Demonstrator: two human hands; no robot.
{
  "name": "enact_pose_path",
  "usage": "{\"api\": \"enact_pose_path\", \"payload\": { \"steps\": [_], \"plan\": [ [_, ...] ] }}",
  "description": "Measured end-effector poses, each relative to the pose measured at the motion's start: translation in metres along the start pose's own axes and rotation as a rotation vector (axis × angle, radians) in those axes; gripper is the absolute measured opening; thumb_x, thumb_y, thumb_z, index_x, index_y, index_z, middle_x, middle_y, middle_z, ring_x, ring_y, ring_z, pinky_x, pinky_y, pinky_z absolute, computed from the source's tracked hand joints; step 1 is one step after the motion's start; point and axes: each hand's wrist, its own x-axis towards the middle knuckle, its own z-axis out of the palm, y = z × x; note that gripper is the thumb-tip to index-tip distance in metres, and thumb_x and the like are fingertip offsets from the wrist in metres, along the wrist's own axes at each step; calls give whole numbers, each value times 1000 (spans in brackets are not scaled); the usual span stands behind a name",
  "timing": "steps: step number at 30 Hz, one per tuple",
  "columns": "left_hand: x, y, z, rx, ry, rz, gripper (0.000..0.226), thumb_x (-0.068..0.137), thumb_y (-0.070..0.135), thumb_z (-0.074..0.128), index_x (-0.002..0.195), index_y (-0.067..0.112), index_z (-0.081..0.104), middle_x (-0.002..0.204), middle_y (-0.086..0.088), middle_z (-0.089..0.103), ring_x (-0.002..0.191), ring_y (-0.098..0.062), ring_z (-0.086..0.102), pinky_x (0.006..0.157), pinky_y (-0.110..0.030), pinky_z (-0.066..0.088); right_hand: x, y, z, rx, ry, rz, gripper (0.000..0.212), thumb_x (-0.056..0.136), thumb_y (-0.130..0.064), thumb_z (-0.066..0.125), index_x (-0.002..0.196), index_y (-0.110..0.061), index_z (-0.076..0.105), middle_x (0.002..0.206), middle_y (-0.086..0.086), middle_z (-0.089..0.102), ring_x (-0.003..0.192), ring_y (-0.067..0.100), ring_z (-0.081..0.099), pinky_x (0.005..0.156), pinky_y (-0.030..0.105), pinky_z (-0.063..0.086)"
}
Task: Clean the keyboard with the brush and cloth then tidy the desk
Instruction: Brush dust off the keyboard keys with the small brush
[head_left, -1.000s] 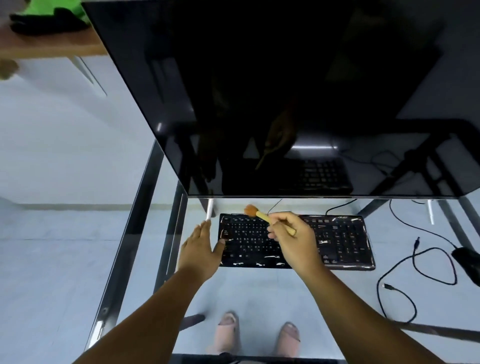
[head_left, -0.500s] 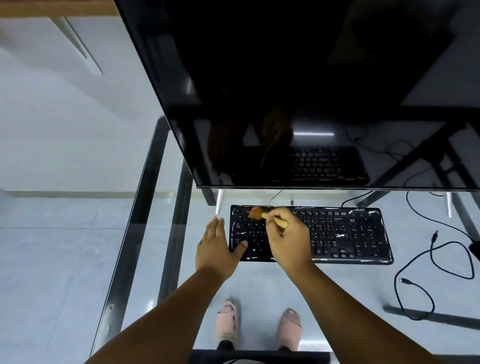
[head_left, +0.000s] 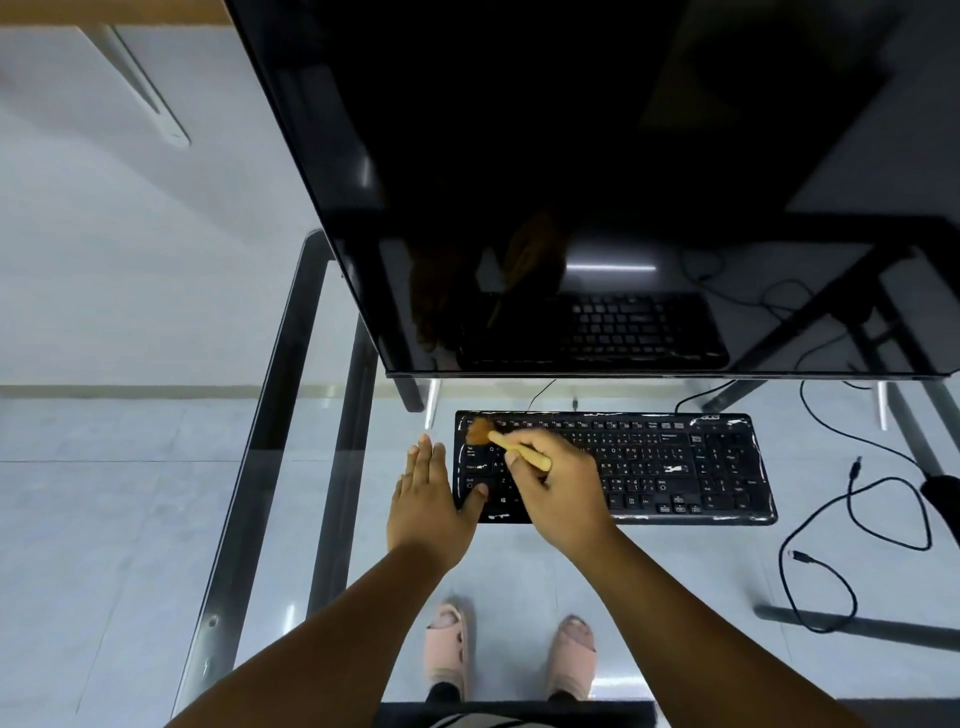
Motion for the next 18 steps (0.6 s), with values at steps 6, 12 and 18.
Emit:
{"api": "enact_pose_path", "payload": {
  "steps": [6, 12, 18],
  "plan": [
    [0, 2, 0, -30, 24, -10, 88, 92, 61, 40, 154, 12, 2, 163, -2, -2, 149, -16, -4, 121, -34, 8, -3, 16, -16, -28, 272, 79, 14, 90, -11, 63, 102, -16, 69, 82, -5, 69, 60, 3, 53, 57, 18, 41],
    [-4, 14, 2, 15, 132, 48, 79, 95, 52, 39, 154, 15, 3, 163, 0, 0, 149, -16, -2, 120, -35, 1, -3, 22, -29, -134, 222, 78, 18, 88, -10, 65, 103, -15, 72, 77, -9, 68, 50, 2, 52, 50, 7, 33],
    [-11, 35, 7, 123, 96, 246, 72, 96, 54, 31, 155, 22, 4, 162, 7, -3, 148, -10, -6, 117, -33, -7, -6, 25, -42, -45, 130, 96, 18, 90, -12, 65, 106, -17, 72, 77, -9, 70, 52, 4, 57, 50, 11, 38]
  ]
}}
